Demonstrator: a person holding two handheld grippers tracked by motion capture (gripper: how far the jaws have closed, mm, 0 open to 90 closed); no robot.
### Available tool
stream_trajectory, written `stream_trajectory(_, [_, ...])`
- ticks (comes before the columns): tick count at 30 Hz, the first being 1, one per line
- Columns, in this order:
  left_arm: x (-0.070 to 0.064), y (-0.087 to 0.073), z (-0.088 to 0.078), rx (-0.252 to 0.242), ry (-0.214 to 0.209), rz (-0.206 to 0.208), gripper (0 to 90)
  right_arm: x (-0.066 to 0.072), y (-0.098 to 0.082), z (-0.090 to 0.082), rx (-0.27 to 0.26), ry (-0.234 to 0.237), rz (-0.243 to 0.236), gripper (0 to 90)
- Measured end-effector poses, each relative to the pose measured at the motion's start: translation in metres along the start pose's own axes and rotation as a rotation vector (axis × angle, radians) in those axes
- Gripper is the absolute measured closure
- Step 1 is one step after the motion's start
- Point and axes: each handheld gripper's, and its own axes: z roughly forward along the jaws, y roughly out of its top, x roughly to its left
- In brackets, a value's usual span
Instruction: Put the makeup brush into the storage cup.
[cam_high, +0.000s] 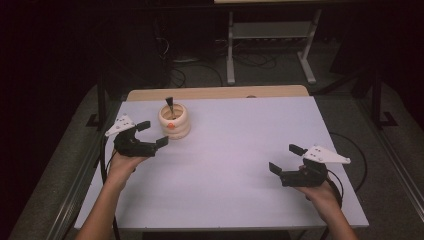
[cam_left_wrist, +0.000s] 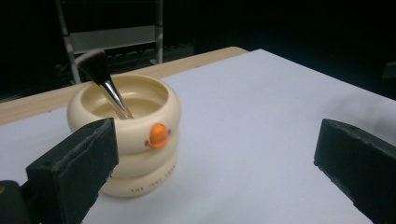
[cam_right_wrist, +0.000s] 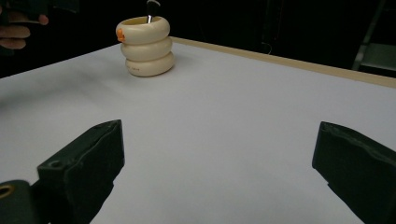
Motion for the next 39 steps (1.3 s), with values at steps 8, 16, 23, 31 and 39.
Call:
stream_trajectory(8, [-0.013,-0.01,-0.009,0.003,-0.024,0.021,0.0,-0.001,0.001,-0.001,-0.009,-0.002,-0.004,1.8])
stream_trajectory(16, [-0.023,-0.025,-0.023,-0.013,-0.041,0.028,0.0,-0.001,0.001,-0.002,-0.01,-0.001,-0.004,1.8])
stream_trajectory(23, [-0.027,-0.038,-0.035,-0.026,-0.043,0.021,0.0,0.0,0.002,-0.002,-0.012,-0.001,-0.011,1.8])
stream_trajectory(31, [-0.033,-0.05,-0.043,-0.004,-0.053,0.023,0.0,0.0,0.002,-0.002,-0.016,0.003,-0.011,1.8])
stream_trajectory(39, [-0.037,-0.065,-0.046,0.045,-0.05,0.034,0.0,0.0,0.001,-0.001,-0.01,0.004,-0.01,1.8])
